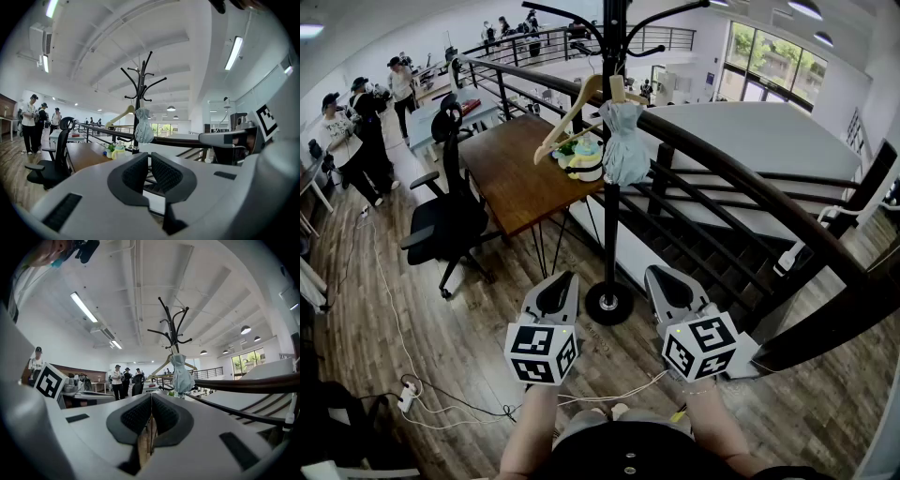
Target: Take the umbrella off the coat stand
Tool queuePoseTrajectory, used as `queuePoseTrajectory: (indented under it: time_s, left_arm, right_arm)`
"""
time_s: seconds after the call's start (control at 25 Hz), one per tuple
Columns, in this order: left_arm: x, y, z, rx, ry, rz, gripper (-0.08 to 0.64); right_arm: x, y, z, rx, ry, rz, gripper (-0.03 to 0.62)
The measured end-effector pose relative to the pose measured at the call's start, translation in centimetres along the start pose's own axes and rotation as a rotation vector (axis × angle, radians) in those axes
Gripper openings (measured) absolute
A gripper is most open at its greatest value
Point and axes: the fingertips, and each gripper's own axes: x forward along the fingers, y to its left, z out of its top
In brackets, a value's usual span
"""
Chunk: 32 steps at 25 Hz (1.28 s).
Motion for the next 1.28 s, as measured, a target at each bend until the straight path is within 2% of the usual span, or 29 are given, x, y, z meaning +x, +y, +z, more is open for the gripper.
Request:
queuePoseTrajectory:
  time_s: [0.24,0.4,0.8,0.96,1.28]
  left_arm:
    - [0.3,-1.6,0.1,-0.041,-0.018,-0.038,0.028]
    - [0.8,-2.0,-0.2,-0.033,-0.010,-0.025,0.028]
    - [2.3,-3.7,-0.9,-0.100,-0.020,-0.017,0.028]
    - [3.3,-4.0,-1.1,-0.098,-0.020,-0.028,0.028]
    - [7.7,-1.7,-0.2,-0.103,-0.029,-0.088,0.028]
  right_arm:
    - [-0.5,-1.0,-0.4,0.009,0.006,-0.007,0.028]
    - [-0.7,-1.4,-0.1,0.005,-0.003,-0.002,0.028]
    - [-0.3,-1.8,-0.5,-0.008,-0.009,0.103,0.029]
    - [0.6,-2.0,-1.4,-0.002,0.002,0.118,0.029]
    - [4.4,-4.4,-0.8,-0.004,-0.019,0.068,0.029]
